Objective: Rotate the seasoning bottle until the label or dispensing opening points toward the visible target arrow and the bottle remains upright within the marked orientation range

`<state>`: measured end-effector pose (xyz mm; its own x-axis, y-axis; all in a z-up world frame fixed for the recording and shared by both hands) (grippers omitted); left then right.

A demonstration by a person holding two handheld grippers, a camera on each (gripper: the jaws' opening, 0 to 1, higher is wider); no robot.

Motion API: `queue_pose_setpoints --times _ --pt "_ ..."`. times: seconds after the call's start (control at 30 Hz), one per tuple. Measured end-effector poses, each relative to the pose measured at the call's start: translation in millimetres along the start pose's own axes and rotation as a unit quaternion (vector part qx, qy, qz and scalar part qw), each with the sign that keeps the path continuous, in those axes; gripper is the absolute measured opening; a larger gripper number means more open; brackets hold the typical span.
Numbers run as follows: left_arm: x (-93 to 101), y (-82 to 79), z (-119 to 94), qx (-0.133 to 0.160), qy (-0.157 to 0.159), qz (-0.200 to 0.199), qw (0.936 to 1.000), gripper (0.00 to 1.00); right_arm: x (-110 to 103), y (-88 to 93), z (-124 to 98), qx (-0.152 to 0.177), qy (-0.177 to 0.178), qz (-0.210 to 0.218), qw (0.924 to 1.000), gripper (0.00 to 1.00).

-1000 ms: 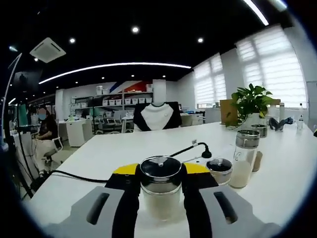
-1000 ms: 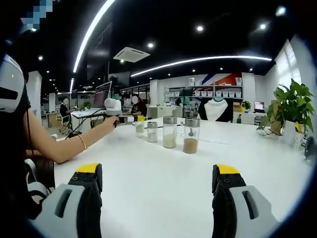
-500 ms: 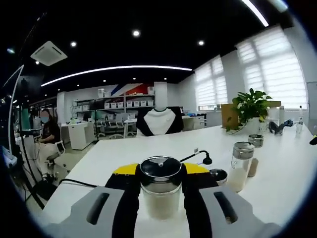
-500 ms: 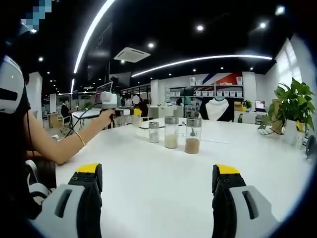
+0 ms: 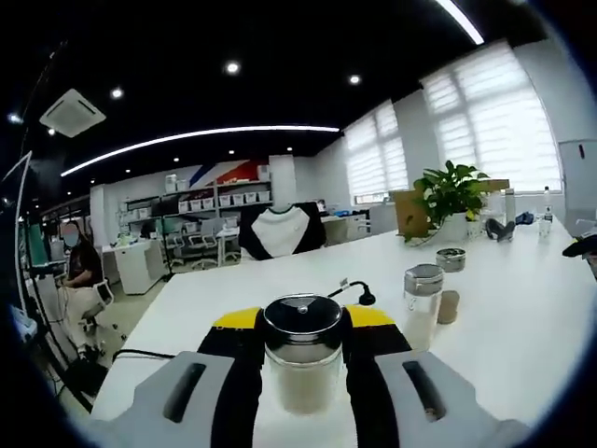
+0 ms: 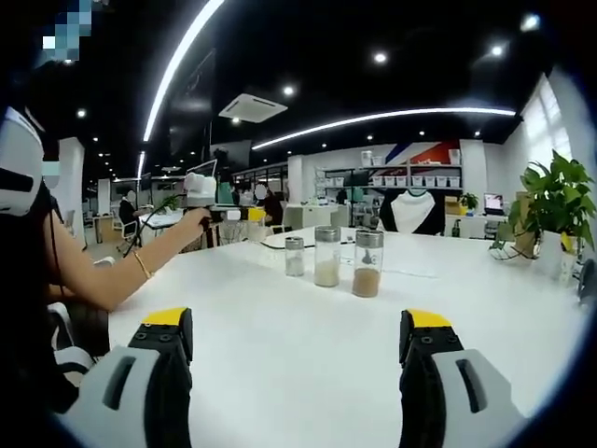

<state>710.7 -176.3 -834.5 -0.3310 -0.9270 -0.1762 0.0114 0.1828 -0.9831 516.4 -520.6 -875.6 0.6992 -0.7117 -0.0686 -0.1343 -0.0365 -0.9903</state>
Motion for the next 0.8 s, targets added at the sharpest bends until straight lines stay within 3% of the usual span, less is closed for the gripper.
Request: queue_pose_setpoints --times 0.23,0.33,0.53,0.8 --pt "13.1 5.1 -10 0.006 0.031 -0.02 0.9993 0.34 -11 8.2 6 -0.017 -0.017 -0.007 0.9997 0.93" --pt "22.8 4.3 -11 0.005 0.055 -0.011 0.9984 0.34 -14 7.0 7 -0.004 -0.021 0.003 0.9998 0.93" --pt "42.1 2.7 -8 0.011 0.101 -0.007 0.9948 0.34 -19 10.2 11 -0.012 -0.027 -0.002 0.9996 0.92" --pt "63.2 13.3 -9 0.006 0.139 -0.004 0.9903 0.34 -21 9.2 10 -0.011 -0.036 -0.007 0.9993 0.92"
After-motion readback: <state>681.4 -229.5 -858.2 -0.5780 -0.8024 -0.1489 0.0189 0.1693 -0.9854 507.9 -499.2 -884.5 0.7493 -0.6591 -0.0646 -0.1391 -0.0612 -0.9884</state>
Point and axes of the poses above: the point that each gripper's makers call its tool centre point, and the gripper's own axes: z roughly forward along the fingers, x roughly to its right, y roughly out of its underside, the point moved 3 cm from there along -z, roughly backward along the fingers, and after that the axes turned 3 degrees about z, right-handed, at the moved point
